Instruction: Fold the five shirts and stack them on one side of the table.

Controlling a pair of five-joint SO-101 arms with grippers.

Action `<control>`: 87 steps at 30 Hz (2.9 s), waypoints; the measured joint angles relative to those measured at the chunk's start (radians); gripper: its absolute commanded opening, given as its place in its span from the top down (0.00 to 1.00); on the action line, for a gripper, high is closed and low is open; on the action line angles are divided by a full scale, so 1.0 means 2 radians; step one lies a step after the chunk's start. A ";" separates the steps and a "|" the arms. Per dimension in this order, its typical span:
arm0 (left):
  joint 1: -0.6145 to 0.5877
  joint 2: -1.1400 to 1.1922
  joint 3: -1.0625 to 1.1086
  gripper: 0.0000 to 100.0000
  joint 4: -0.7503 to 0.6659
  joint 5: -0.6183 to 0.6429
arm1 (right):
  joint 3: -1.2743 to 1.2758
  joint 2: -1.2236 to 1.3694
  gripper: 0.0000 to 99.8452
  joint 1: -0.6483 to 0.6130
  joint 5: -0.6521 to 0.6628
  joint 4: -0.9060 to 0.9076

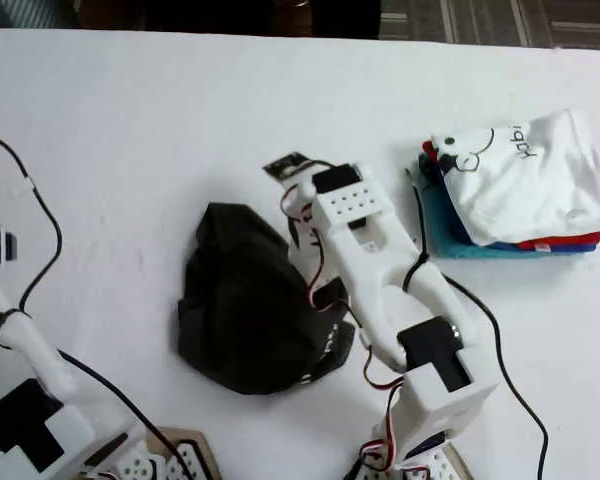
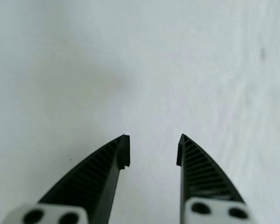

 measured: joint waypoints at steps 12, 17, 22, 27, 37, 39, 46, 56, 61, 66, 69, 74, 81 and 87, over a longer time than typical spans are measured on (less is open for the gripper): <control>0.000 0.000 0.003 0.82 -0.007 0.000 | 0.002 0.000 0.78 -0.036 0.000 -0.035; 0.000 0.000 0.003 0.82 -0.007 0.000 | 0.002 0.015 0.78 -0.036 0.000 -0.034; 0.000 0.000 0.003 0.82 -0.007 0.000 | 0.002 0.032 0.79 -0.031 0.000 -0.040; -0.002 0.000 0.003 0.82 -0.007 0.000 | 0.002 0.032 0.99 -0.032 0.000 -0.041; -0.002 0.000 0.003 0.82 -0.007 0.000 | -0.058 0.033 0.98 0.010 0.001 0.007; -0.002 0.000 0.003 0.82 -0.007 0.000 | -0.080 0.033 0.98 0.018 0.009 0.028; -0.002 0.000 0.003 0.81 -0.007 0.000 | -0.151 0.008 0.98 0.018 0.055 0.082; 0.038 0.000 0.030 0.81 0.012 0.000 | -0.157 -0.262 0.98 0.081 0.127 0.127; 0.109 0.000 -0.009 0.81 0.054 0.000 | -0.041 -0.367 0.94 0.114 0.127 0.112; 0.147 0.000 -0.033 0.81 0.064 0.018 | 0.106 -0.359 0.74 0.055 0.107 -0.003; 0.149 0.000 -0.033 0.81 0.064 0.033 | 0.150 -0.321 0.67 0.007 0.088 -0.044; 0.150 0.000 -0.033 0.81 0.064 0.037 | 0.159 -0.253 0.66 -0.059 0.082 -0.074; 0.146 0.000 -0.033 0.81 0.064 0.037 | 0.159 -0.159 0.66 -0.075 0.081 -0.108; 0.136 0.000 -0.033 0.81 0.064 0.037 | 0.159 -0.091 0.92 -0.076 0.081 -0.124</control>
